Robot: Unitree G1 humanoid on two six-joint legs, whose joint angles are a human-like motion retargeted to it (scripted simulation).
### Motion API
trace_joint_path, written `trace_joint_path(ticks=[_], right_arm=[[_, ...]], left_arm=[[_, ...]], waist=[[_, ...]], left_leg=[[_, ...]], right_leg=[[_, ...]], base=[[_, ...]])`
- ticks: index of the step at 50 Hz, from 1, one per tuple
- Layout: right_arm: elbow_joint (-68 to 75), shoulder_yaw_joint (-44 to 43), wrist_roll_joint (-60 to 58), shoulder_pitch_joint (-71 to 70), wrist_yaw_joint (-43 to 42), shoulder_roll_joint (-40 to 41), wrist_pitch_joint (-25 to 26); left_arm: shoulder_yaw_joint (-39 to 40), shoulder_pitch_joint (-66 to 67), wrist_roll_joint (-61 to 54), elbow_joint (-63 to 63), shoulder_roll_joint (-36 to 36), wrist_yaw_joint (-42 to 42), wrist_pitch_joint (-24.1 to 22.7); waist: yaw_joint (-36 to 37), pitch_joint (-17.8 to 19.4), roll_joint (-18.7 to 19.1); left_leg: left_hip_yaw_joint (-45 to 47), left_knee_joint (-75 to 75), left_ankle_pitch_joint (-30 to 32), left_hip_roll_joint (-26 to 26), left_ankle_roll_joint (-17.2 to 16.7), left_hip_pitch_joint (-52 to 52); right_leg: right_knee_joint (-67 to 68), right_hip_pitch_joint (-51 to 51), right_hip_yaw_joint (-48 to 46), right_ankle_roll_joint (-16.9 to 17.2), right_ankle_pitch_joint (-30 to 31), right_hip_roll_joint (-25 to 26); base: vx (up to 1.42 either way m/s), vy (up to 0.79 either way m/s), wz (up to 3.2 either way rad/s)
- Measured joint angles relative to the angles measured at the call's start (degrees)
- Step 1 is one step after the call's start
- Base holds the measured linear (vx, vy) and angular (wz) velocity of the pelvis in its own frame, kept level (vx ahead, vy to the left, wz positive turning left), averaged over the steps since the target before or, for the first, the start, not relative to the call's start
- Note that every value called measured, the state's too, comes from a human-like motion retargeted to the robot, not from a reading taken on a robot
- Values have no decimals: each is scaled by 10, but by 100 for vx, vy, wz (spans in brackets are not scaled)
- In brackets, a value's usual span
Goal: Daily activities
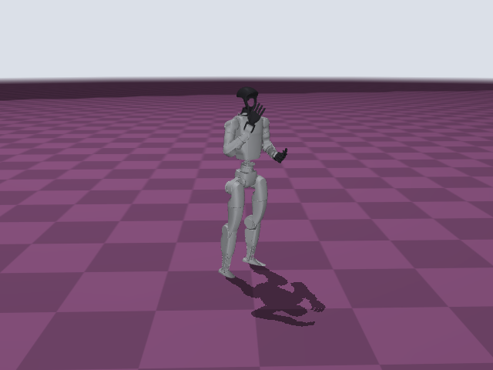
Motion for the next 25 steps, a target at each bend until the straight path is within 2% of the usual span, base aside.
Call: trace_joint_path(ticks=[5,7,10,13,17,20,25], right_arm=[[31,11,-16,-27,-34,22,-8],[78,29,-9,5,-24,29,2],[191,61,19,95,12,41,33],[353,74,52,203,35,70,67],[474,64,73,288,34,105,81],[442,45,99,296,42,110,69],[233,-10,84,146,47,86,12]], left_arm=[[-8,8,-12,7,-7,16,-9],[-4,-8,-10,-5,-14,27,-17],[17,-47,5,-33,-30,59,-36],[58,-106,32,-71,-56,126,-69],[96,-166,56,-113,-76,197,-99],[96,-164,53,-115,-67,176,-97],[35,-62,38,-23,-35,44,-37]], waist=[[1,-7,0],[0,-9,3],[1,-12,10],[3,-18,19],[-3,-16,30],[-13,-11,34],[-29,-3,27]], left_leg=[[3,0,6,-2,0,-1],[0,2,6,-2,1,-3],[-8,2,5,-1,1,-4],[-13,2,2,2,-2,1],[-16,-1,1,4,-5,9],[-12,-6,3,3,-6,12],[-2,-16,7,-1,-1,11]], right_leg=[[2,-3,-1,-3,-1,-2],[-1,-1,-3,-4,0,-2],[-11,6,-7,-4,4,0],[-13,16,-13,-5,6,3],[-5,20,-19,-6,1,4],[-2,19,-21,-3,-2,2],[-10,10,-11,6,0,0]], base=[[0,0,0],[0,0,0],[0,0,13],[-1,1,22],[0,0,4],[0,0,0],[2,-1,-25]])
